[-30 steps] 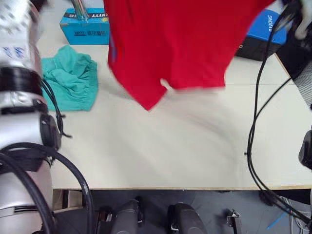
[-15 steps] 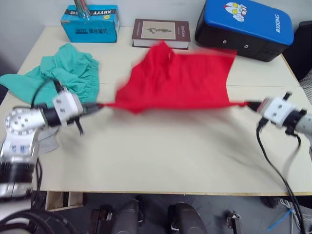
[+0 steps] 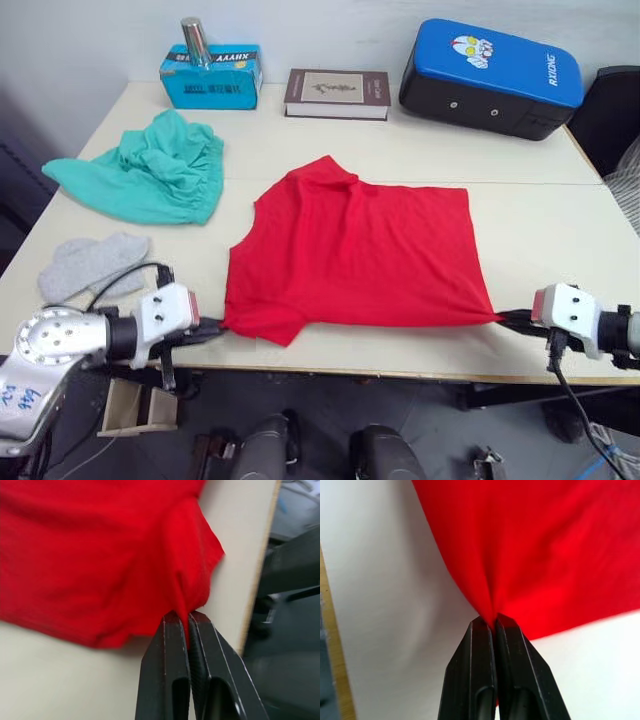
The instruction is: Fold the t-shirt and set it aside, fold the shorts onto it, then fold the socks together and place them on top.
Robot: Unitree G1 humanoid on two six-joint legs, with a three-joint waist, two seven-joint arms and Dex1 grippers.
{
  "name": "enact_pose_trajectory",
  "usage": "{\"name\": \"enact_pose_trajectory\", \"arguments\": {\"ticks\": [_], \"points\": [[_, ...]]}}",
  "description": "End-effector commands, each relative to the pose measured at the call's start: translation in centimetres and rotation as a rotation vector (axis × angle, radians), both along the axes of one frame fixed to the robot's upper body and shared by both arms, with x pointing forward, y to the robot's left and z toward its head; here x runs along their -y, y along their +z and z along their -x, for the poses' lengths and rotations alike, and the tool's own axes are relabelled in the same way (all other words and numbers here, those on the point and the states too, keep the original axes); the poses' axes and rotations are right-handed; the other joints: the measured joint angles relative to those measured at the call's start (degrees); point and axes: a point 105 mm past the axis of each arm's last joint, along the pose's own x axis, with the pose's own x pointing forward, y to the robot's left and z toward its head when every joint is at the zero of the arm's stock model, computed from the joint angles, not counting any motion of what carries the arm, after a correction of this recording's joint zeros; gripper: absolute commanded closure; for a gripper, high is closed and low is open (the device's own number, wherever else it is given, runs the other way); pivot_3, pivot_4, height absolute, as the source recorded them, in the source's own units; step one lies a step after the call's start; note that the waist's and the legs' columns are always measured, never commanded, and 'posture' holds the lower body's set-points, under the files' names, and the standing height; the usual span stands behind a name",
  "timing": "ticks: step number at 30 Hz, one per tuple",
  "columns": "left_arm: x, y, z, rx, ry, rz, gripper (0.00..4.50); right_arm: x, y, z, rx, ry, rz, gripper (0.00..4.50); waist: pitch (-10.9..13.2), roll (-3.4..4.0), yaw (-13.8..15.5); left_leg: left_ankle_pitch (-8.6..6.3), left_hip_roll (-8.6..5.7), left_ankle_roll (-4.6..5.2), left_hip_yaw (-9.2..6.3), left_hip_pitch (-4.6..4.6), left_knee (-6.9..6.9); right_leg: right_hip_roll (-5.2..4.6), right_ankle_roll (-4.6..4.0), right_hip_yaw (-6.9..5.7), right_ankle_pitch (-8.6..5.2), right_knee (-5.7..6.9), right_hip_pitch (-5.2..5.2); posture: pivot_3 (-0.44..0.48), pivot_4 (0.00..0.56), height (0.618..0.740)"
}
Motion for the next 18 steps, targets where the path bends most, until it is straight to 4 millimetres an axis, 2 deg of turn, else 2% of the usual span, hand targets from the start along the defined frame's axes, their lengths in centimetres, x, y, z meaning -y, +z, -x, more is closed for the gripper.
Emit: {"name": "enact_pose_trajectory", "arguments": {"ticks": [1,6,11,15,18], "points": [[-0.5,0.4,0.4,-0.033,0.015,0.005,4.5,-0.4,0.8,0.9,-0.046,0.017,0.016,4.47,0.0,-0.05,0.05,-0.2,0.1,-0.03,-0.02,0.04,-0.06,0.1,-0.01,-0.04,-0.01,-0.17,0.13,0.0,0.15,0.74],[-1.1,1.0,-0.6,-0.05,0.034,0.033,4.5,-0.1,-0.1,1.0,-0.063,-0.011,0.006,4.47,-0.02,-0.11,0.14,-0.87,0.42,-0.13,-0.07,0.02,-0.04,0.57,0.27,0.04,0.12,-0.31,0.17,0.0,0.15,0.74],[-1.6,1.9,-1.2,-0.093,0.01,0.055,4.5,-0.5,0.3,1.1,-0.099,-0.049,-0.082,4.47,0.04,-0.22,0.25,-0.89,0.45,-0.11,-0.03,0.04,0.01,0.62,0.29,0.16,0.11,-0.32,0.19,0.0,0.15,0.74],[-1.7,2.7,-2.8,-0.093,-0.005,0.056,4.5,-0.6,0.7,1.0,-0.136,-0.11,-0.164,4.47,0.06,-0.25,0.27,-0.86,0.45,0.27,0.03,0.05,0.01,0.61,0.26,0.35,0.1,-0.37,0.2,0.0,0.15,0.74],[-1.2,3.3,-4.1,-0.106,-0.022,0.075,4.5,-0.5,0.7,1.0,-0.194,-0.158,-0.223,4.47,0.05,-0.26,0.41,-0.8,0.47,0.01,0.03,0.1,-0.02,0.6,0.21,0.4,0.17,-0.31,0.2,0.0,0.15,0.74]]}}
